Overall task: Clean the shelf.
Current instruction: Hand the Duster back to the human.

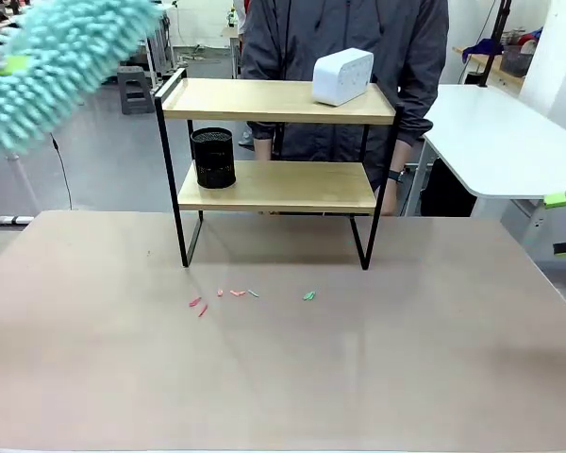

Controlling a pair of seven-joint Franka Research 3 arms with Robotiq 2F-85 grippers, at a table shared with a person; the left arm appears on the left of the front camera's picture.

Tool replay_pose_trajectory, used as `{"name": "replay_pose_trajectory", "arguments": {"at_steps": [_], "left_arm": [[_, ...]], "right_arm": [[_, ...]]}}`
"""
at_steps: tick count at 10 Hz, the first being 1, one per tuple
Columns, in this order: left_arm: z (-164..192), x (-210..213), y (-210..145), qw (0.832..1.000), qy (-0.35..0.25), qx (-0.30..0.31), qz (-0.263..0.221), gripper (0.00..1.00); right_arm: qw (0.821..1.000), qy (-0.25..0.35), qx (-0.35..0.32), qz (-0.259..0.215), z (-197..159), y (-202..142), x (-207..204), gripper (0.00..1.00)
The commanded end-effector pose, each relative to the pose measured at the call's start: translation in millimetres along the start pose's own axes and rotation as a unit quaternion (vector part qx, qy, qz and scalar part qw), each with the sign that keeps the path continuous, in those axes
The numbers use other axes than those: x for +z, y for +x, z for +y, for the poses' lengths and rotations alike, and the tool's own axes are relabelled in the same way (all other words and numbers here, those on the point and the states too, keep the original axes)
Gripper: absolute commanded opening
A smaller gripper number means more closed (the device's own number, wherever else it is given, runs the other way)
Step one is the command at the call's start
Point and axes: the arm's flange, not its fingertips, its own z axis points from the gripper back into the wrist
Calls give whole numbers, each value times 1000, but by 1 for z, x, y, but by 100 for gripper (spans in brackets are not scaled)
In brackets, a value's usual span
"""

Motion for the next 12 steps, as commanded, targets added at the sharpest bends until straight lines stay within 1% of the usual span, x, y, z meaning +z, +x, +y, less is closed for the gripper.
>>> {"name": "replay_pose_trajectory", "arguments": {"at_steps": [1,2,3,4,5,6,7,12], "left_arm": [[21,16,-13,980,81,121,-134,0],[47,27,-17,973,98,187,-92,0],[74,35,-28,951,133,272,-56,0],[96,39,-32,929,159,333,-38,0],[112,44,-39,908,163,386,-19,0],[126,44,-42,891,150,428,-8,0],[115,44,-53,928,165,332,-37,0],[115,44,-53,928,165,332,-37,0]], "right_arm": [[999,10,25,20,2,-2,5,100],[999,10,25,20,2,-2,5,100],[999,10,25,20,2,-2,5,100],[999,10,25,20,2,-2,5,100],[999,10,25,20,2,-2,5,100],[999,10,25,20,2,-2,5,100],[999,10,25,20,2,-2,5,100],[999,10,25,20,2,-2,5,100]]}}
